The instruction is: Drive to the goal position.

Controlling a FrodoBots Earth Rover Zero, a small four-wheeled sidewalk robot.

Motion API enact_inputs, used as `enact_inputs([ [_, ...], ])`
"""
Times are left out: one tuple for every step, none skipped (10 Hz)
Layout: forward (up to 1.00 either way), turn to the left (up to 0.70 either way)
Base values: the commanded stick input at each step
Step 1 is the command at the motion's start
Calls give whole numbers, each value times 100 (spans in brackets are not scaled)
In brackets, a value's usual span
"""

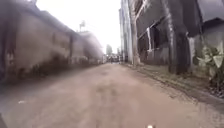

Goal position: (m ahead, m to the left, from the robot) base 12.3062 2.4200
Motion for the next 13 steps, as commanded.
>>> enact_inputs([
  [50,0],
  [50,0],
  [50,0],
  [50,0],
  [50,0],
  [50,0],
  [50,0],
  [50,0],
  [50,0],
  [50,0],
  [50,0],
  [50,0],
  [50,0],
])
